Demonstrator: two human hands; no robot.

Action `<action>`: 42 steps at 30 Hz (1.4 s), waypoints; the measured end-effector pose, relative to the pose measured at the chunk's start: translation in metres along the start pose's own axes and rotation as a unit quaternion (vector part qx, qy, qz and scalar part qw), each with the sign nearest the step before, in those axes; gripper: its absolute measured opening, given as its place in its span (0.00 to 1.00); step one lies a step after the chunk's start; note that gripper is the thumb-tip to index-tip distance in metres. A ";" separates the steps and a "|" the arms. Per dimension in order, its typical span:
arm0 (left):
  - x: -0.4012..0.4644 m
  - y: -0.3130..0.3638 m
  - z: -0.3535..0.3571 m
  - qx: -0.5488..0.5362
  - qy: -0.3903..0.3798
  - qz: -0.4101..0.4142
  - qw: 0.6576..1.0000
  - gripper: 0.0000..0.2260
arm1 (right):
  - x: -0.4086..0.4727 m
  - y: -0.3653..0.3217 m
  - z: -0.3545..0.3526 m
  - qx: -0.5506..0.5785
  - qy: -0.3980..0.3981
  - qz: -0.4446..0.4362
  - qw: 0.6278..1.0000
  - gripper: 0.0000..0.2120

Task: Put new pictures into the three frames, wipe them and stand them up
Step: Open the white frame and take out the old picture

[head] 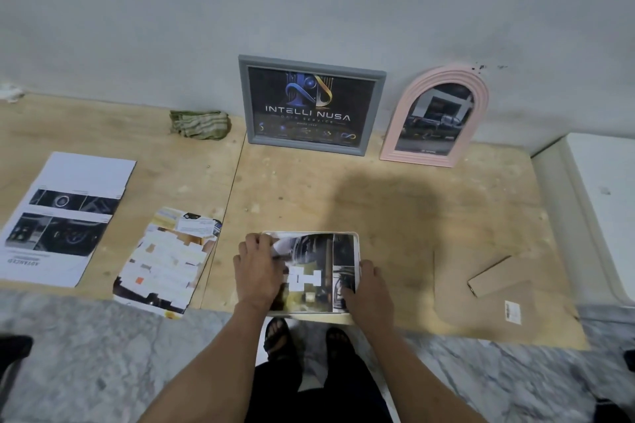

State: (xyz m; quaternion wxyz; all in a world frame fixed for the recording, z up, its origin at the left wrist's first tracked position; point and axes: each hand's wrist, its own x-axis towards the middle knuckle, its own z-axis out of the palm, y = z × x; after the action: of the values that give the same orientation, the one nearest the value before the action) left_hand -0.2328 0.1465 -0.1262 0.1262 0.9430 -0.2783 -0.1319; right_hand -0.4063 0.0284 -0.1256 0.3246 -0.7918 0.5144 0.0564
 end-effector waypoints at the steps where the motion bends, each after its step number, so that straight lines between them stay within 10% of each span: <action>1: -0.001 -0.001 0.001 -0.020 0.014 -0.008 1.000 0.14 | 0.000 0.001 -0.002 0.003 -0.008 -0.004 1.000 0.20; 4: -0.007 0.003 -0.003 -0.164 -0.010 -0.084 0.983 0.12 | 0.003 0.008 -0.011 0.038 -0.040 -0.009 0.998 0.21; 8: -0.017 0.007 -0.027 -0.494 -0.060 -0.217 0.840 0.15 | 0.017 0.009 -0.030 0.063 -0.058 -0.019 0.996 0.22; 11: -0.022 0.001 -0.051 -0.549 -0.047 -0.234 0.801 0.11 | 0.028 -0.003 -0.049 0.117 -0.103 -0.011 0.988 0.20; 16: -0.036 -0.033 -0.080 -0.582 -0.051 -0.241 0.775 0.09 | 0.041 -0.039 -0.062 0.214 -0.164 -0.063 0.961 0.05; 24: -0.040 -0.117 -0.113 -0.599 0.101 -0.317 0.728 0.05 | 0.045 -0.177 -0.035 0.215 -0.212 -0.154 0.941 0.07; 42: 0.062 -0.400 -0.155 -0.457 0.175 -0.524 0.697 0.09 | 0.073 -0.524 0.225 -0.074 -0.170 -0.291 0.939 0.12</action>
State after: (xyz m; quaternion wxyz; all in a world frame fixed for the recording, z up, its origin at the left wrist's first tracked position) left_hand 0.0636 0.4626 -0.1172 0.4986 0.7683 0.3829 -0.1203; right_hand 0.1290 0.2373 -0.0937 0.3499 -0.9072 0.1933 0.1314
